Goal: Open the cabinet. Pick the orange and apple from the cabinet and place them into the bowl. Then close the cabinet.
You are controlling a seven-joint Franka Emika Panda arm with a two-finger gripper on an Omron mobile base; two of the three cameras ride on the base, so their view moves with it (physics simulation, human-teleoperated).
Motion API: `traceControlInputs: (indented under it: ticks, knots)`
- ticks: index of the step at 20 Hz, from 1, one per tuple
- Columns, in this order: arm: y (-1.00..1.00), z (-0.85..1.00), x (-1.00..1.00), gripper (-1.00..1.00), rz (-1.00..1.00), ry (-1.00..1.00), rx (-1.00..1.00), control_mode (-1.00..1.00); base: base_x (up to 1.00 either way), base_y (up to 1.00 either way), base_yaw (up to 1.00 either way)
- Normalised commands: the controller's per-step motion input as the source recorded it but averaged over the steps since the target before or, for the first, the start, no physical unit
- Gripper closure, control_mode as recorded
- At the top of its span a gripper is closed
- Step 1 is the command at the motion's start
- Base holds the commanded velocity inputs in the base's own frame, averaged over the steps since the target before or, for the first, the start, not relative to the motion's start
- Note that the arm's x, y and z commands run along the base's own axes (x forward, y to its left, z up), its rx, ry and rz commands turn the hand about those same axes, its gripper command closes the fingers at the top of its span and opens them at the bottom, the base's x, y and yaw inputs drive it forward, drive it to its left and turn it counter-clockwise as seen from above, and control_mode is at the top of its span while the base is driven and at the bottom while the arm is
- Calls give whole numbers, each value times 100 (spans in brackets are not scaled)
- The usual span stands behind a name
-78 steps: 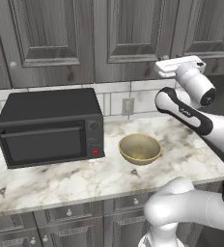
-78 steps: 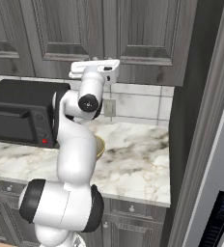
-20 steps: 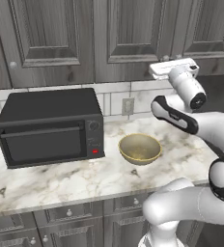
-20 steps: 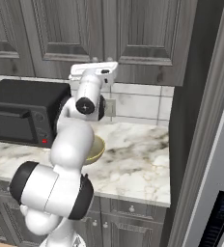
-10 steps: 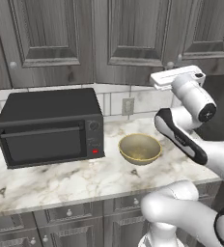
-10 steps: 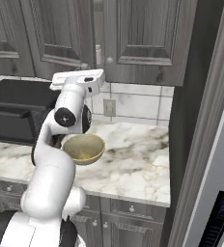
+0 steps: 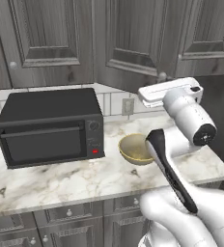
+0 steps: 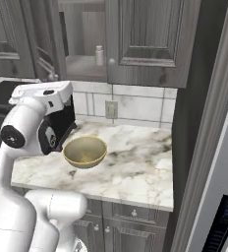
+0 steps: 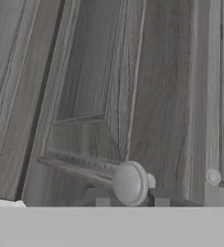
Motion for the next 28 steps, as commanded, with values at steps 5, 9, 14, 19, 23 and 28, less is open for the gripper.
traceControlInputs:
  ticks: [5,9,14,19,23,28]
  knots:
    - [98,-1,-77,-100,-13,0,-9,-100,0,0,0]
    - [41,-5,-14,-100,-7,2,-6,-100,0,0,0]
    - [-16,0,-35,-100,-1,-11,2,-100,0,0,0]
    - [-97,8,-67,-100,-4,-13,21,-100,0,0,0]
    - [-100,12,-58,-100,4,-14,29,-100,0,0,0]
    - [-93,1,3,-100,20,-5,21,-100,0,0,0]
